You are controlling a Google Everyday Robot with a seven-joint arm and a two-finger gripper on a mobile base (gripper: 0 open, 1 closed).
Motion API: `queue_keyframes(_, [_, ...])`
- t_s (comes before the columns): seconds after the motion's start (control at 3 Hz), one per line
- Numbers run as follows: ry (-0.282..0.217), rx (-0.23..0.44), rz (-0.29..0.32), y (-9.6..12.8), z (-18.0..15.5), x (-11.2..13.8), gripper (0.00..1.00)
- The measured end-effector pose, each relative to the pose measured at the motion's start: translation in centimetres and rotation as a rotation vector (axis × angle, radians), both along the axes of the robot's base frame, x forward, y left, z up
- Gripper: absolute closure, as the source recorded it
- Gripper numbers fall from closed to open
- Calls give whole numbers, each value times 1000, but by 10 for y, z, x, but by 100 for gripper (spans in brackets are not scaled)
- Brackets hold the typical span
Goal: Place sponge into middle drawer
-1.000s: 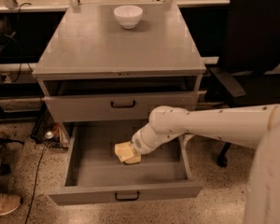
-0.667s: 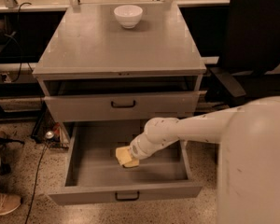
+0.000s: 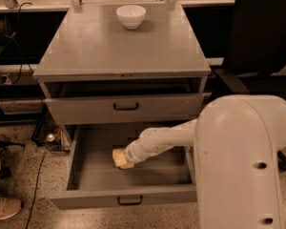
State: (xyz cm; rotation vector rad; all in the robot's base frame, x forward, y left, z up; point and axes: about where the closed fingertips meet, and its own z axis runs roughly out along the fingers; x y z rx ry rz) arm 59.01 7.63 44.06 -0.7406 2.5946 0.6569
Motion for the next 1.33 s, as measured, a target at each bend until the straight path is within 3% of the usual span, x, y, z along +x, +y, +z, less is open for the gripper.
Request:
queue_keyframes(0.67, [-37, 111, 85, 56, -12, 27, 4])
queue_keyframes(1.0, [-53, 126, 94, 58, -9, 33, 0])
queue_keyframes(1.33, [-55, 87, 59, 28, 0, 26, 0])
